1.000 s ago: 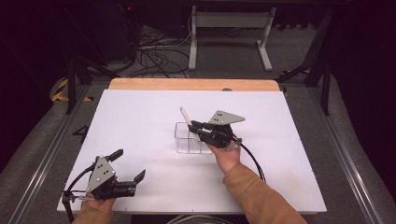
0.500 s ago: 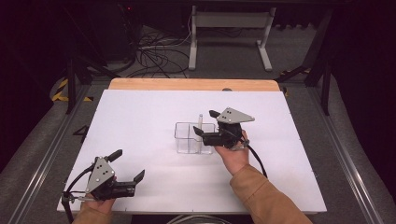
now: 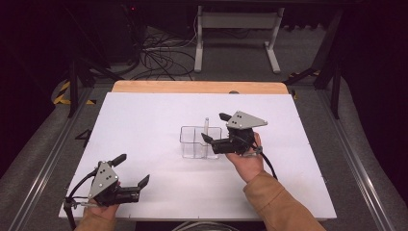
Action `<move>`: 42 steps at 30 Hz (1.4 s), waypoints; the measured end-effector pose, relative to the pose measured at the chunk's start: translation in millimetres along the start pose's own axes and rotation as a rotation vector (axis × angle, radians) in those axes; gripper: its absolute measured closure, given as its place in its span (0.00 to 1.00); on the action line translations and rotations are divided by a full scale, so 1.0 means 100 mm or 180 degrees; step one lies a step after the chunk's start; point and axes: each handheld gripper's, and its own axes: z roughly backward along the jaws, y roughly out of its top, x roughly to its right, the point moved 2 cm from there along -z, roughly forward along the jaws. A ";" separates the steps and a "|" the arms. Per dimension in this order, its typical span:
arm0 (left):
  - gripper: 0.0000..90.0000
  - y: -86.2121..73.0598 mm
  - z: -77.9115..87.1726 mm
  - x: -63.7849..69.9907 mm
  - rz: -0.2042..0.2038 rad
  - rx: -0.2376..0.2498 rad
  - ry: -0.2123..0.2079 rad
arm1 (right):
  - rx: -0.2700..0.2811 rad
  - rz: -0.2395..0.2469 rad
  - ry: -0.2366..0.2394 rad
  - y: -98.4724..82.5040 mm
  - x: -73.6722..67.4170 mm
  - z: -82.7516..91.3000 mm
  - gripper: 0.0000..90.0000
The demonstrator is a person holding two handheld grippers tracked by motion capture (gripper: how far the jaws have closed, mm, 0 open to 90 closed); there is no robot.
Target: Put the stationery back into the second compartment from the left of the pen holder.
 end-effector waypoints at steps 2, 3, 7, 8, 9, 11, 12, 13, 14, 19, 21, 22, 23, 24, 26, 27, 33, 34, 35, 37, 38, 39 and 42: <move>0.04 0.00 0.00 0.01 0.0000 -0.0005 -0.0006 | 0.0004 0.0014 0.0010 0.02 -0.01 0.03 0.11; 0.04 0.00 0.00 0.01 -0.0004 0.0001 0.0007 | 0.0011 0.0031 0.0006 0.02 -0.01 0.05 0.11; 0.04 0.00 0.01 0.01 0.0012 0.0010 0.0008 | -0.0010 0.0076 0.0016 0.03 -0.01 0.11 0.07; 0.04 0.00 0.00 0.01 0.0011 0.0010 0.0008 | -0.0018 0.0088 0.0017 0.04 -0.01 0.13 0.05; 0.04 0.00 0.00 0.01 0.0009 0.0009 0.0008 | -0.0017 0.0088 0.0026 0.04 -0.01 0.14 0.04; 0.04 0.00 0.00 0.01 0.0000 0.0009 0.0011 | 0.0012 0.0074 0.0061 0.04 0.00 0.19 0.02; 0.04 0.00 0.01 0.01 0.0006 0.0007 0.0010 | 0.0021 0.0074 0.0071 0.04 0.00 0.22 0.01; 0.04 0.00 0.01 0.01 0.0008 0.0009 0.0011 | 0.0030 0.0064 0.0079 0.04 0.00 0.24 0.00; 0.04 0.00 0.01 0.01 0.0009 0.0011 0.0013 | 0.0024 0.0050 0.0093 0.04 0.01 0.28 0.00; 0.04 0.00 0.01 0.01 0.0014 0.0017 0.0014 | -0.0044 0.0140 0.0139 -0.05 0.00 0.44 0.00; 0.04 0.01 0.01 0.01 -0.0002 0.0024 0.0019 | -0.0064 0.0149 0.0132 -0.09 0.00 0.50 0.00; 0.04 0.01 0.02 0.01 0.0021 0.0038 0.0005 | -0.0087 0.0151 0.0134 -0.12 0.01 0.53 0.00; 0.04 0.01 0.02 0.01 0.0022 0.0048 0.0002 | -0.0122 0.0125 0.0145 -0.15 0.02 0.56 0.00; 0.04 0.01 0.02 0.02 0.0026 0.0054 -0.0003 | -0.0136 0.0109 0.0151 -0.17 0.03 0.58 0.00; 0.04 0.01 0.02 0.02 0.0027 0.0054 -0.0003 | -0.0164 0.0055 0.0176 -0.22 0.06 0.63 0.00; 0.04 0.01 0.02 0.02 0.0018 0.0053 0.0004 | -0.0172 0.0034 0.0183 -0.25 0.08 0.65 0.00; 0.04 0.01 0.03 0.02 0.0021 0.0062 0.0009 | -0.0234 -0.0042 0.0212 -0.47 0.15 0.75 0.00; 0.04 0.02 0.03 0.02 0.0010 0.0075 0.0021 | -0.0222 -0.0036 0.0223 -0.51 0.16 0.76 0.00; 0.04 0.02 0.03 0.02 0.0021 0.0079 0.0018 | -0.0206 -0.0042 0.0238 -0.55 0.17 0.77 0.00; 0.04 0.02 0.03 0.02 0.0024 0.0079 0.0020 | -0.0206 -0.0053 0.0252 -0.63 0.18 0.79 0.00; 0.04 0.02 0.03 0.02 0.0023 0.0078 0.0019 | -0.0205 -0.0058 0.0255 -0.67 0.18 0.80 0.00; 0.04 0.02 0.03 0.02 0.0021 0.0078 0.0021 | -0.0206 -0.0064 0.0255 -0.71 0.19 0.81 0.00; 0.04 0.02 0.04 0.02 0.0019 0.0080 0.0020 | -0.0222 -0.0074 0.0238 -0.81 0.18 0.84 0.00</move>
